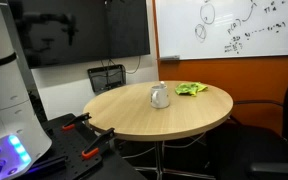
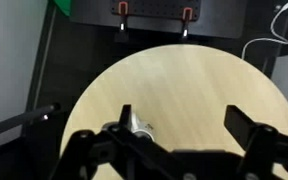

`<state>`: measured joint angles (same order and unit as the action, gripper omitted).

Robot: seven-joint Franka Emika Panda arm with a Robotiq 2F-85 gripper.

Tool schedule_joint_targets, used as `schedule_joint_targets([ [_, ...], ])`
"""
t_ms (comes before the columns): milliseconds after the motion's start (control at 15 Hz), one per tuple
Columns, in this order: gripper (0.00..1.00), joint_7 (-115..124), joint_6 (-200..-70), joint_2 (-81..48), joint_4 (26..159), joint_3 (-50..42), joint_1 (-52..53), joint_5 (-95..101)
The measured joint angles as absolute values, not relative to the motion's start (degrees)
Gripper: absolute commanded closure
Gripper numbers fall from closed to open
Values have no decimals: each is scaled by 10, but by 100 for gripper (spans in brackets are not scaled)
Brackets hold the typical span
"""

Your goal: Remove the marker from the mug.

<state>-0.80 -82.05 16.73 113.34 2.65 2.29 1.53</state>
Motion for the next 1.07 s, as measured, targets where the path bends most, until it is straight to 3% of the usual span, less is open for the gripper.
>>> schedule_joint_targets([
  [600,0,-49,-839,154,1135,27,31,34],
  [1067,0,-236,-1052,28,1167,19,34,61],
])
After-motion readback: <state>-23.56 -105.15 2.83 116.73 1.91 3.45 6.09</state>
